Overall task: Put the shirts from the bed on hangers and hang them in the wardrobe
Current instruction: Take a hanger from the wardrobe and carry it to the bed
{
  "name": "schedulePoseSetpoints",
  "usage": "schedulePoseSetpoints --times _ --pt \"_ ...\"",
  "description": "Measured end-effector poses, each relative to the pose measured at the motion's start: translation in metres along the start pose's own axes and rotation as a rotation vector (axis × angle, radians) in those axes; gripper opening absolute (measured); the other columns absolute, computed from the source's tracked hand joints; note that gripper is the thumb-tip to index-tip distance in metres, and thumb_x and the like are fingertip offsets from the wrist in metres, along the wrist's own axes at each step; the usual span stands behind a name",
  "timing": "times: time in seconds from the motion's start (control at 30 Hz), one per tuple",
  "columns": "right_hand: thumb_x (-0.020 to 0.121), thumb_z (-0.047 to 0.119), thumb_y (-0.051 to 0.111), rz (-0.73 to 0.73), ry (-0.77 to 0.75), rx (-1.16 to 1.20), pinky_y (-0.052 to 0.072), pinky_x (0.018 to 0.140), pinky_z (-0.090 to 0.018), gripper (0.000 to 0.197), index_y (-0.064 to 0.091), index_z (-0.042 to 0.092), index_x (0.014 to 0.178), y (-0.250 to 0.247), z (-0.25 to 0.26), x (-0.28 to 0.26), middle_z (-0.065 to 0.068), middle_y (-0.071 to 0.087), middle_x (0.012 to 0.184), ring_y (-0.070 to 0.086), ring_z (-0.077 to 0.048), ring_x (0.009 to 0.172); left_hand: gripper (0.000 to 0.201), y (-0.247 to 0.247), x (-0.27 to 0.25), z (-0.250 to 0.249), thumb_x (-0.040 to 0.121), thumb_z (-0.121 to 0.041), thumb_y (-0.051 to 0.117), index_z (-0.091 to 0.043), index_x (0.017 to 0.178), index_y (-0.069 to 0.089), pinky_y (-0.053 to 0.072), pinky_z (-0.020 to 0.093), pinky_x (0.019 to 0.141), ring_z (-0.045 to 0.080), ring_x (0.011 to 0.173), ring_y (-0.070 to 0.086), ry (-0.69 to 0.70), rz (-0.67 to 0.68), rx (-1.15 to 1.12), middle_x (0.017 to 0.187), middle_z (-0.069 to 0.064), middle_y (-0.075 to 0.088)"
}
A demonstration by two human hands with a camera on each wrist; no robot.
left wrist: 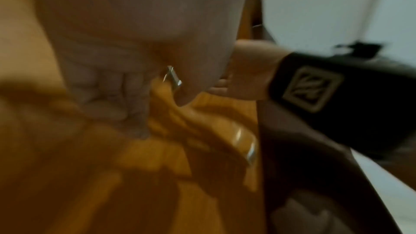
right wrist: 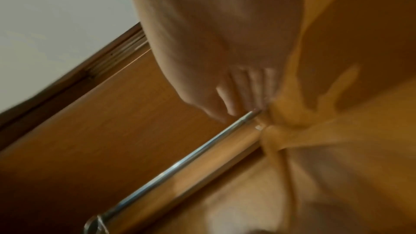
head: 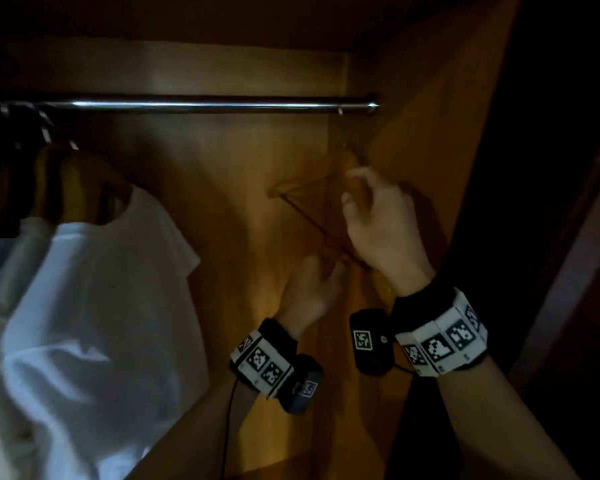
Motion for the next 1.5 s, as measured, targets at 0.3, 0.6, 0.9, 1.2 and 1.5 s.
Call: schedulePoseSetpoints --times 0.3,0.6,0.9,1.2,1.5 --pt "0.106 0.027 0.06 0.139 0.294 -0.055 0.056 0.092 -0.036 0.063 0.026 0.015 0.158 0.014 -0.05 -0.02 -0.014 0.058 0.141 0.064 -0.03 0.123 0.027 0.051 0.023 0.018 0.111 -0.016 0.046 -0.012 0.088 0.059 0.041 0.023 0.059 0.004 0.053 0.054 -0.241 0.289 -0.469 0.059 -0.012 0.062" --pt "0.107 0.032 0.056 0.167 0.288 -0.286 0.057 0.089 -0.041 0.034 0.056 0.007 0.131 0.021 -0.047 -0.016 -0.013 0.062 0.126 0.064 -0.03 0.112 0.03 0.041 0.037 0.049 0.106 -0.039 0.058 -0.009 0.101 0.062 0.04 0.029 0.066 0.012 0.061 0.054 -0.307 0.268 -0.585 0.075 0.003 0.059" --pt "0.111 0.034 0.046 0.117 0.33 -0.203 0.054 0.066 -0.035 0.037 0.044 0.026 0.075 0.024 -0.063 -0.023 -0.001 0.061 0.084 0.066 -0.023 0.08 0.045 0.023 0.058 0.057 0.109 -0.046 0.045 -0.013 0.09 0.069 0.049 0.032 0.076 0.016 0.072 0.058 -0.355 0.152 -0.585 0.08 0.0 0.069" --pt "0.112 0.032 0.045 0.004 0.238 -0.092 0.06 0.073 -0.044 0.019 0.053 0.015 0.112 0.018 -0.053 -0.022 0.0 0.063 0.089 0.069 -0.024 0.081 0.032 0.015 0.086 0.033 0.109 -0.027 0.051 -0.013 0.081 0.058 0.046 0.028 0.06 0.012 0.054 0.056 -0.233 0.062 -0.637 0.064 -0.001 0.063" --pt "0.101 0.016 0.063 0.199 0.465 0.245 0.058 0.096 -0.046 0.009 0.055 0.022 0.1 0.029 -0.082 -0.016 -0.009 0.069 0.106 0.069 -0.026 0.101 0.026 0.008 0.079 0.035 0.11 -0.02 0.049 -0.012 0.086 0.055 0.048 0.024 0.057 0.013 0.057 0.058 -0.108 0.04 -0.511 0.068 0.0 0.068"
Point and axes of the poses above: each hand's wrist, its own x-axis towards the middle knuckle, its own y-axis out of the palm, z = x × y, the point moved 6 cm from there along x, towards the middle knuckle
